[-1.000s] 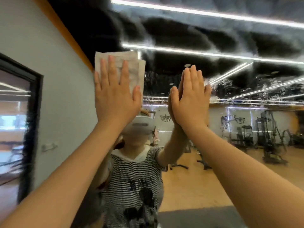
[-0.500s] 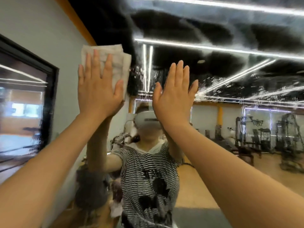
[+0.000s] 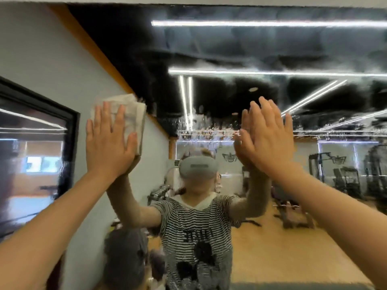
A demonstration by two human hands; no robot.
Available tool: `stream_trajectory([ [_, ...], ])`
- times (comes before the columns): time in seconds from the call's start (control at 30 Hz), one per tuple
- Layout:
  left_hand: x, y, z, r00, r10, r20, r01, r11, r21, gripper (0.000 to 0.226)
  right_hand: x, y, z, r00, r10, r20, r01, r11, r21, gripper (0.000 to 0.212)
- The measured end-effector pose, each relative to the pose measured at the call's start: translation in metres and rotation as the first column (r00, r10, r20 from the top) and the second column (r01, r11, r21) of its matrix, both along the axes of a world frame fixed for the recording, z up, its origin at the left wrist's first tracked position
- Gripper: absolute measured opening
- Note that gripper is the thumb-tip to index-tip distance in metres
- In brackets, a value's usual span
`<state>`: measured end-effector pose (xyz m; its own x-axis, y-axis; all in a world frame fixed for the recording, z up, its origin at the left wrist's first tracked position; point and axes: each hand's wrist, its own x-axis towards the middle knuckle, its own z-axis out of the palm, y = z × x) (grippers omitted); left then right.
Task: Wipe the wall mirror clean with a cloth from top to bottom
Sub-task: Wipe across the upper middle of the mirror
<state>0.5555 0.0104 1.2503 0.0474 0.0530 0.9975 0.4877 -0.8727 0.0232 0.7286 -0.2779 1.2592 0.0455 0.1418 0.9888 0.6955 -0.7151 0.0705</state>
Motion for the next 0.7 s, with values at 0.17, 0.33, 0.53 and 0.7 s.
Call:
stream_trajectory([
  [0.17,-0.001,-0.003,0.001,1.0,0.002,0.002,-0.002,1.0,-0.024,0.071,0.046,-0.047,-0.007,1.0,-0.02,-0.022,0.018,0.997,-0.074,0.071],
  [0.33,0.0,-0.003,0.002,1.0,0.019,-0.003,-0.019,0.999,-0.042,0.072,0.051,-0.046,-0.007,1.0,0.023,0.014,-0.022,0.998,-0.051,0.069],
  [0.53,0.013,-0.022,0.003,0.994,0.018,0.112,0.003,0.983,-0.185,0.073,0.055,-0.047,-0.009,0.998,0.049,0.033,-0.048,0.998,-0.031,0.068],
  [0.7,0.041,-0.061,0.005,0.958,0.043,0.284,0.073,0.919,-0.387,0.06,0.056,-0.046,-0.01,0.998,0.053,0.032,-0.053,0.998,-0.025,0.068],
])
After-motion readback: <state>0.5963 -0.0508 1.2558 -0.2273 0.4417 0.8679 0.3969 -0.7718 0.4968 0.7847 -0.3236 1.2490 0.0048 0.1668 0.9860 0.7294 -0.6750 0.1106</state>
